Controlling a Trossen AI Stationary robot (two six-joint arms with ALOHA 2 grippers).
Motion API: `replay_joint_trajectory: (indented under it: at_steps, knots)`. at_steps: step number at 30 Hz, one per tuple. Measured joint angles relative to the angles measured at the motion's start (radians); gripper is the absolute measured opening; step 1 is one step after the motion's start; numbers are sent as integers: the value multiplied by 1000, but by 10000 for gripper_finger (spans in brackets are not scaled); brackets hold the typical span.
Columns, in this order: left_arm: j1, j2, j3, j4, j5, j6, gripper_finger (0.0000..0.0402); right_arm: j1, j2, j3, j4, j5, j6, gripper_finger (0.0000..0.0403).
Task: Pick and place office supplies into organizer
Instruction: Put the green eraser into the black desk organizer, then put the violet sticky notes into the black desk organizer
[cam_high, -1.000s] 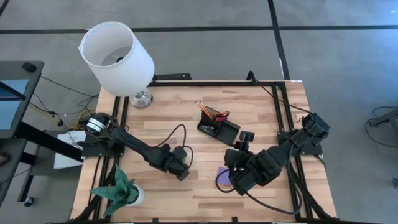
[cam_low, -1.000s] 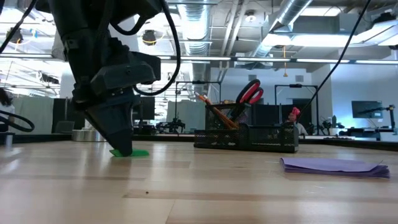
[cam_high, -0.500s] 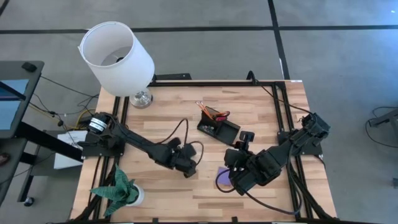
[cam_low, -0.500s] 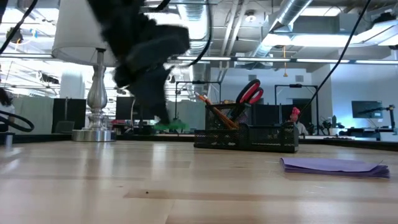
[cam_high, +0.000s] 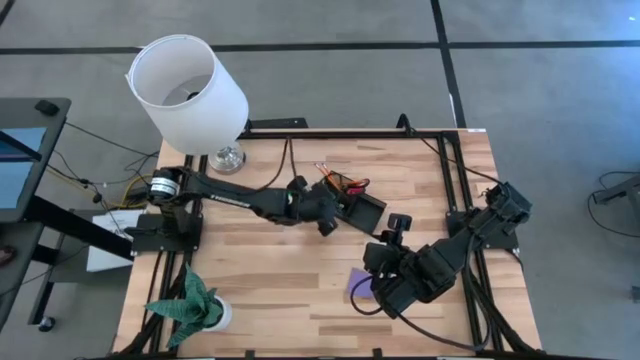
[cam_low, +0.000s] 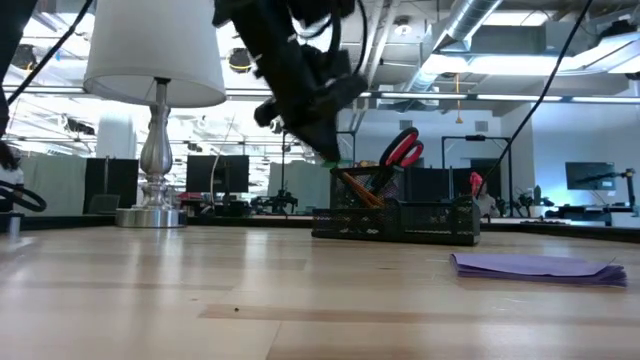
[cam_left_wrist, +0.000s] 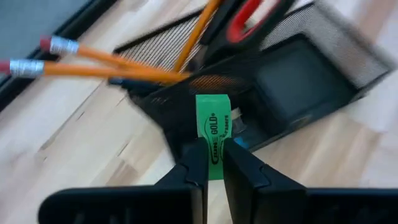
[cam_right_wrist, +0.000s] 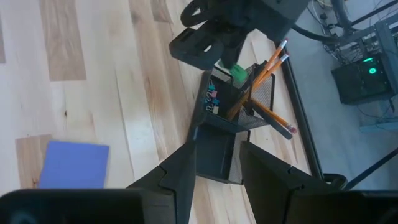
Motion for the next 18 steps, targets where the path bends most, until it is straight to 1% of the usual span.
replay_joint_trajectory:
  at_steps: [3,8,10,12,13,16,18]
  knots:
    - [22,0,-23,-2,5,0,17,4,0,0,-9,0,8,121]
    - [46,4,-89,114,35,41,14,1,0,0,-11,2,8,121]
    - [55,30,-96,183,36,69,6,-5,0,0,-10,2,8,121]
    - [65,54,-99,212,41,89,1,-11,0,0,-9,2,8,121]
    - [71,69,-99,260,63,103,1,-13,0,0,-8,1,9,121]
    - [84,102,-98,300,117,119,0,-16,0,0,-3,1,10,121]
    - [85,115,-99,305,92,119,0,-18,1,0,-1,-1,11,121]
